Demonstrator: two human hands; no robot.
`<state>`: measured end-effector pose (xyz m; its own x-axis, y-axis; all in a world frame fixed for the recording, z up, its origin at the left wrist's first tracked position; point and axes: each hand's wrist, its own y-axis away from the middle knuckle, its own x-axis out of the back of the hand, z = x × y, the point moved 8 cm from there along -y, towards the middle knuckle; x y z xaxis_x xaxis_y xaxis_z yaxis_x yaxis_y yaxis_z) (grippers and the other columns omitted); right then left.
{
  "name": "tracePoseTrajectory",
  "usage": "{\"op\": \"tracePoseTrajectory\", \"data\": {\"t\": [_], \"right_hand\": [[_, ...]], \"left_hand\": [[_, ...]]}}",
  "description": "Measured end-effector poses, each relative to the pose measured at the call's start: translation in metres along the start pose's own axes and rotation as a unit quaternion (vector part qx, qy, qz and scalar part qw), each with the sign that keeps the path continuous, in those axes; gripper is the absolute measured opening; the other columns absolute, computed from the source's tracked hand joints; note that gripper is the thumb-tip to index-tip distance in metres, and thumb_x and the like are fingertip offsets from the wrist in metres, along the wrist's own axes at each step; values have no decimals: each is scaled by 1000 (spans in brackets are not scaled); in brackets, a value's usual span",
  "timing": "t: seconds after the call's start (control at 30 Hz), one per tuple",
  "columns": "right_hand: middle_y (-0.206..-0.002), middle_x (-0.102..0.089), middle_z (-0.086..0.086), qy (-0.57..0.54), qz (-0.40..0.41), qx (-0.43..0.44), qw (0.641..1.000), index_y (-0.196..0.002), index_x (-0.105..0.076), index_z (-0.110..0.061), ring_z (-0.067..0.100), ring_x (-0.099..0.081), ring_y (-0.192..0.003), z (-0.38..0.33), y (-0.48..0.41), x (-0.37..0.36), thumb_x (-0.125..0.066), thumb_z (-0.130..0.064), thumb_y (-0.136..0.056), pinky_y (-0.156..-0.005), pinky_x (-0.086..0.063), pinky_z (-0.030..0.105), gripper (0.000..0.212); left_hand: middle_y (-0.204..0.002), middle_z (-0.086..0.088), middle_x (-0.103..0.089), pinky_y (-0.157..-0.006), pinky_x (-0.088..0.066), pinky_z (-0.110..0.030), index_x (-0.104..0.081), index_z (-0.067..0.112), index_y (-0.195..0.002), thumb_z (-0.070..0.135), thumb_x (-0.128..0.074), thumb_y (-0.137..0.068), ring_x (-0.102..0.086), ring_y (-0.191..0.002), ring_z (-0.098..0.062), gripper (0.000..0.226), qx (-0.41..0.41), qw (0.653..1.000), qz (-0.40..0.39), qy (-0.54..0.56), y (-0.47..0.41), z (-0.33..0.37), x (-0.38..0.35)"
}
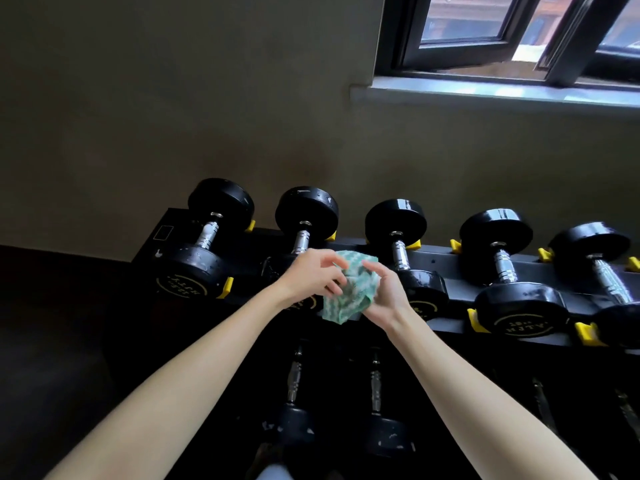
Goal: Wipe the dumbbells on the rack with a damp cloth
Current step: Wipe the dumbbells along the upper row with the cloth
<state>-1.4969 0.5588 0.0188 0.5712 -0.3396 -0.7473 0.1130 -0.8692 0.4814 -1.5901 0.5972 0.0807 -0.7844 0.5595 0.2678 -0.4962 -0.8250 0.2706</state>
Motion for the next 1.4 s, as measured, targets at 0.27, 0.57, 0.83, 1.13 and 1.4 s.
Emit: {"op": "tracePoseTrajectory", "data": {"t": [0.27, 0.57, 0.83, 1.13, 1.4], "right_hand": [[-100, -69, 21, 57, 33, 45, 997, -111, -59, 2, 31, -69, -84, -25, -21, -9, -42, -9, -75, -78, -56, 42, 41], [-97, -55, 8, 418, 336, 257, 804, -85, -55, -16, 20, -53, -80, -75, -22, 12, -57, -1, -82, -65, -44, 28, 16], [-110, -68, 16, 217, 157, -12, 963, -113, -64, -10, 31, -65, -100, 32, -65, 12, -28, -54, -98, -94, -50, 42, 59], [-122, -59, 10, 382, 336, 96, 856, -126, -54, -15, 27, -56, -107, 30, -68, 11, -40, -31, -92, -90, -42, 35, 40], [-136, -48, 16, 697, 220, 305, 610, -126, -51, 1, 28, -35, -132, 50, -73, -104, -21, -38, -93, -108, -17, 32, 59]], "left_hand": [[-125, -4, -58, -99, -44, -33, -56, 13, -125, 28, -69, -84, -54, -118, -21, 45, -30, 996, -28, -85, -33, 0, 24], [-65, -1, -53, -55, -41, -21, -47, 14, -58, 7, -58, -89, -55, -58, -12, 33, 68, 997, -37, 8, -47, -25, 26], [-66, -3, -61, -62, -55, -29, -59, 3, -72, -2, -44, -82, -60, -52, -9, 19, 119, 992, -38, 36, -27, -37, 27], [-100, -17, -63, -70, -57, -37, -57, 8, -95, -5, -35, -88, -59, -75, -24, 26, 131, 954, 260, 71, -25, -96, 144], [-84, -13, -57, -67, -51, -35, -49, 9, -104, -2, -30, -91, -58, -73, -26, 26, 170, 969, 165, 62, -30, -139, 164]]}}
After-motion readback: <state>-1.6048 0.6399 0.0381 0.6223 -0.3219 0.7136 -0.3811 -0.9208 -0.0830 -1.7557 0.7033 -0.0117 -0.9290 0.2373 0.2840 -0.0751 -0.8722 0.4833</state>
